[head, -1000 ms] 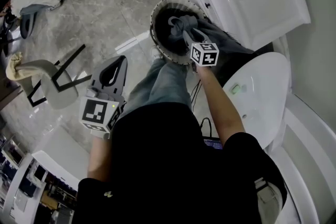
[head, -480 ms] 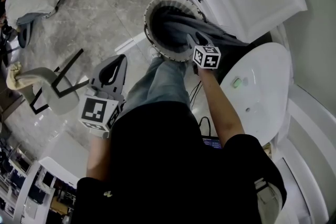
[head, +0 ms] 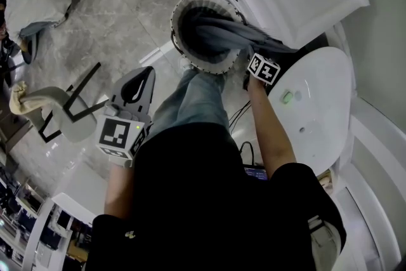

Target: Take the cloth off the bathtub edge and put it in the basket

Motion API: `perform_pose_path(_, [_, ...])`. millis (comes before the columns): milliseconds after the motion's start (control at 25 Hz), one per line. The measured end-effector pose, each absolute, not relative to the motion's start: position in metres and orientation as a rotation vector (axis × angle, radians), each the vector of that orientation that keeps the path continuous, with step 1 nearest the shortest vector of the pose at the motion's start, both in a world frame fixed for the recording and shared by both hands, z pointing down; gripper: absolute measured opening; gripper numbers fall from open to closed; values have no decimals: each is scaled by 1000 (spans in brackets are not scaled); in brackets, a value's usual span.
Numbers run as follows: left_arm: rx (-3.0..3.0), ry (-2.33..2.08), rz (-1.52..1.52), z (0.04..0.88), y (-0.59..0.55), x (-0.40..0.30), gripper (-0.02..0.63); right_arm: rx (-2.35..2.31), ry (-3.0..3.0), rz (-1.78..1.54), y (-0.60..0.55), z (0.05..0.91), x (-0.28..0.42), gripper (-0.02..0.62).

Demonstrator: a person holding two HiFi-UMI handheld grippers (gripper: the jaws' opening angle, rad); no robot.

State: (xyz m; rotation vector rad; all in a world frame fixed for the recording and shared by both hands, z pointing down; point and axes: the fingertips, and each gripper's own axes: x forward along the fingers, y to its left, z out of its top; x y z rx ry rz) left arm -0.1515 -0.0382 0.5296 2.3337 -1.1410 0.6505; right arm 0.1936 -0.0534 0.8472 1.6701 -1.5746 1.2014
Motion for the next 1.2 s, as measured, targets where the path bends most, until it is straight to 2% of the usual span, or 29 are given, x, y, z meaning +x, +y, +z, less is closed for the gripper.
perform_pose_path(80, [2313, -1145, 649, 530, -39, -149, 15, 1723, -1552, 1197, -59, 846, 207, 206])
perform_pose_path(160, [2330, -1136, 655, 532, -39, -149, 15, 1738, -1539, 1179, -62, 843, 213, 53])
perform_pose_path(200, [2337, -1133, 655, 533, -39, -149, 15, 1730, -1542, 1166, -63, 842, 213, 3])
perform_pose_path(360, [2343, -1134, 645, 530, -38, -149, 15, 1627, -1654, 1080, -62, 829, 184, 1])
perform_pose_path(680, [2314, -1177, 615, 523, -36, -160, 15, 1339, -1929, 898, -61, 795, 79, 0])
perform_pose_path(1040, [2244, -1251, 615, 536, -23, -188, 15, 1089, -1987, 940, -60, 829, 5, 3])
perform_pose_path(1200, [2204, -1284, 611, 542, -14, -200, 15, 1039, -1938, 1011, -62, 845, -1, 96])
